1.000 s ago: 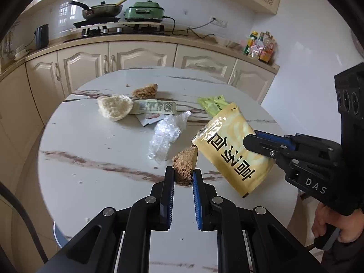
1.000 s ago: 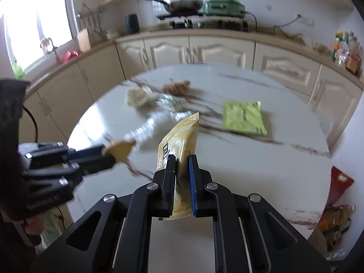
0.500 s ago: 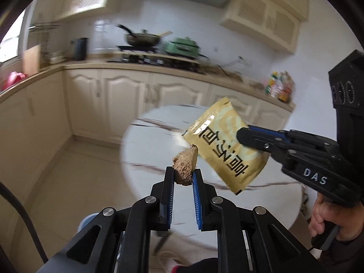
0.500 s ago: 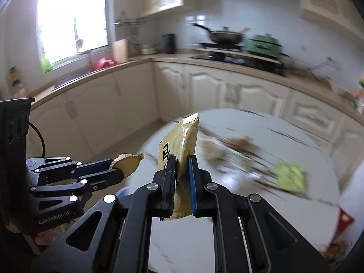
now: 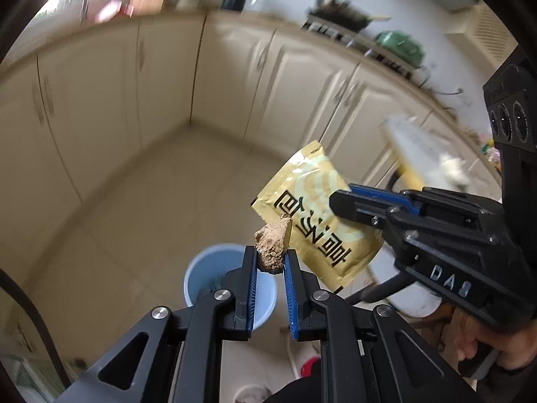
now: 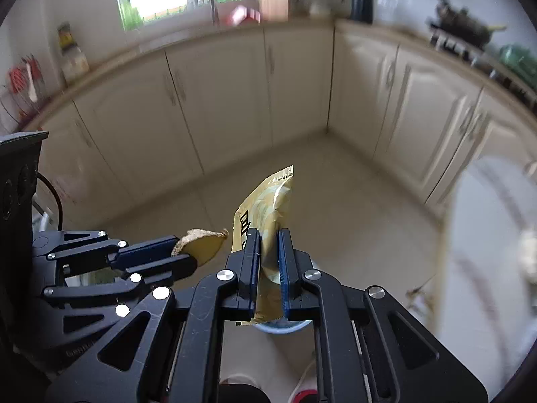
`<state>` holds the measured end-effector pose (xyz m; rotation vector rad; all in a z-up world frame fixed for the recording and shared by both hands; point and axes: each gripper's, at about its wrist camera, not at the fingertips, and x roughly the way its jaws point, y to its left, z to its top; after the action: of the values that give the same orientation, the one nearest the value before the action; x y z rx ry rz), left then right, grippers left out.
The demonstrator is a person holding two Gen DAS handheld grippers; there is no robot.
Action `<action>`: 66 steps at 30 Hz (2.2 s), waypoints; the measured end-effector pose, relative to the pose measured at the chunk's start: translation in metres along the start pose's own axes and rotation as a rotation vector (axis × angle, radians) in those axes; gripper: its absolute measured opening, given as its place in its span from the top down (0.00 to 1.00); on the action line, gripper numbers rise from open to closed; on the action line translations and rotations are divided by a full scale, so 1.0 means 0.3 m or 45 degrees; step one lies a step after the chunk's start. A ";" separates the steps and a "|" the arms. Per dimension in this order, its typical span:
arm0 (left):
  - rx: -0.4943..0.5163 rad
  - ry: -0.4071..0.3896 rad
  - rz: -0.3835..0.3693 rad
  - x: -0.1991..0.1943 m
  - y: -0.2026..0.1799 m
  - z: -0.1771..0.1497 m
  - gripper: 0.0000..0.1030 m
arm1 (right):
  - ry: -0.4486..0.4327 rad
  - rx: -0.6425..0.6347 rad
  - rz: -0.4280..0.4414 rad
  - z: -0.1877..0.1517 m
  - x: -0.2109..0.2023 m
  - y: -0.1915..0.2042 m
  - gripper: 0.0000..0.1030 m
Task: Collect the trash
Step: 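Carry the bread and yellow bag over the blue bin and open both tools, then swing both tools back toward the table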
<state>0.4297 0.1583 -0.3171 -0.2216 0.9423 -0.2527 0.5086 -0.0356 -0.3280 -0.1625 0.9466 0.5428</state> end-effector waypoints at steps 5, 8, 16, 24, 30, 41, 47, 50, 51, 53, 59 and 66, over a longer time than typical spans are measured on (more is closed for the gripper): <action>-0.062 0.223 0.012 0.305 0.103 -0.024 0.89 | 0.224 0.021 -0.004 -0.083 0.338 -0.058 0.89; -0.106 0.340 0.020 0.472 0.153 -0.031 0.88 | 0.326 0.049 -0.001 -0.133 0.505 -0.113 0.89; -0.173 0.519 0.071 0.784 0.252 0.060 0.77 | 0.472 0.113 0.009 -0.207 0.806 -0.229 0.89; -0.264 0.533 0.107 0.813 0.267 0.111 0.50 | 0.499 0.183 0.029 -0.218 0.849 -0.278 0.76; -0.293 0.402 0.207 0.561 0.244 0.112 0.49 | 0.404 0.168 0.006 -0.167 0.693 -0.207 0.41; -0.167 -0.125 0.436 -0.064 0.001 0.181 0.36 | -0.019 0.063 -0.104 -0.010 0.064 0.014 0.05; -0.040 -0.498 0.500 -0.332 -0.281 0.164 0.13 | -0.340 0.024 -0.265 0.007 -0.371 0.092 0.00; 0.010 -0.669 0.520 -0.438 -0.414 0.131 0.05 | -0.488 0.020 -0.350 -0.015 -0.575 0.106 0.00; 0.023 -0.710 0.523 -0.464 -0.445 0.113 0.04 | -0.526 0.023 -0.375 -0.025 -0.631 0.106 0.00; 0.041 -0.804 0.523 -0.505 -0.537 0.077 0.01 | -0.616 0.040 -0.435 -0.040 -0.762 0.125 0.00; 0.092 -0.957 0.454 -0.548 -0.769 -0.038 0.01 | -0.777 0.078 -0.517 -0.116 -1.060 0.142 0.00; 0.151 -1.080 0.400 -0.568 -0.846 -0.351 0.01 | -0.881 0.129 -0.617 -0.237 -1.259 0.151 0.00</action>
<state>0.2182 -0.0378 -0.1713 -0.0528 0.1109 0.0841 0.2592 -0.1624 -0.0608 -0.0958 0.2375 0.0771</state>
